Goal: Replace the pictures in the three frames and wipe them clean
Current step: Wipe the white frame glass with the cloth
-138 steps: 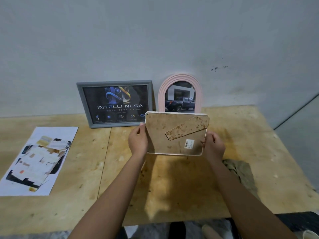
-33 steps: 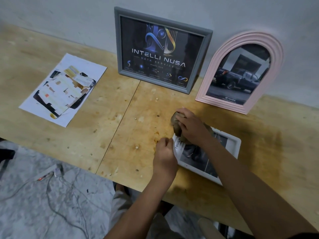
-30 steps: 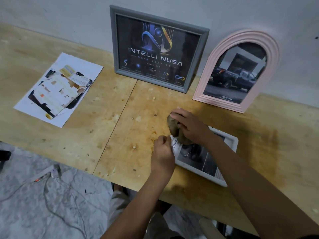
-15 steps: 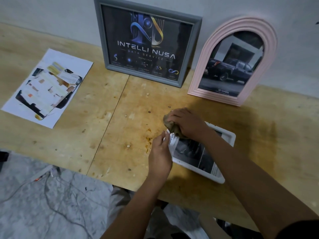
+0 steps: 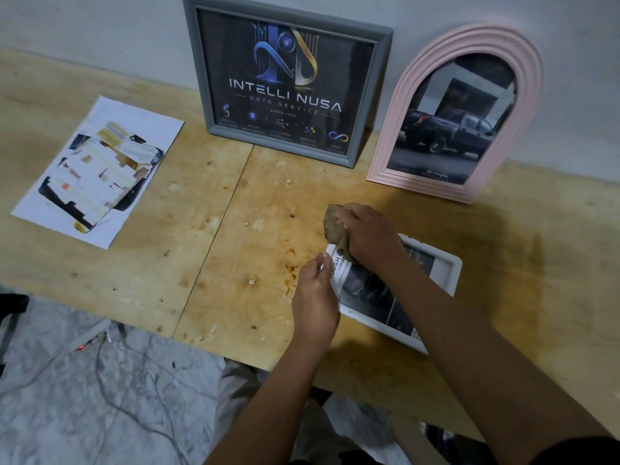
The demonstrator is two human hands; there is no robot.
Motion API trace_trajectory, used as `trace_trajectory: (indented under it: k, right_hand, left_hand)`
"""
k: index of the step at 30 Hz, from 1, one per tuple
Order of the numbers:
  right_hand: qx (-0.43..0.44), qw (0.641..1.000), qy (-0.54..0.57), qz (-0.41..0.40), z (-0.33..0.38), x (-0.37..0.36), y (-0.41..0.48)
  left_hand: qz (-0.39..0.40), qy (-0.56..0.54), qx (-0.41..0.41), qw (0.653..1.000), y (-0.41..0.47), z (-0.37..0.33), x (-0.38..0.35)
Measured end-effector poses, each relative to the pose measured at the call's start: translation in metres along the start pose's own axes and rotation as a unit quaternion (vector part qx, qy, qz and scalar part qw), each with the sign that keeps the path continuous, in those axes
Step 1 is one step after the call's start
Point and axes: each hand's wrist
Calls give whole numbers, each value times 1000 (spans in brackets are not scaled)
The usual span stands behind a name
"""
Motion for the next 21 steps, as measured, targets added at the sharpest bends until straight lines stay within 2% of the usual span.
trace_trajectory:
  k: [3,6,11,16,21]
  right_hand:
    - [-34,999,18,7,0,5,0]
    - [-63,998,19,-9,-2,8,-2]
    - [-118,991,-27,-66,-19,17,-21]
    - [-200,976,-35,-79,-41,28,-65]
    - [-213,974,38,-74,-44,26,-67]
  left_hand:
    - [7,17,-6,1000,2,-4,2]
    - [43,-28,69,996,5,-9,6]
    - [5,-125,148,981,7,-13,3]
    - [-6,-130,140,982,8,-6,0]
    - [-6,-107,116,987,9,3,-5]
Point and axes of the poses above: each hand's wrist, its own y-axis towards the middle knuckle, its own x-axis out of the back of the hand, z = x × y, and after that the axes turned 8 degrees about -z, right-handed
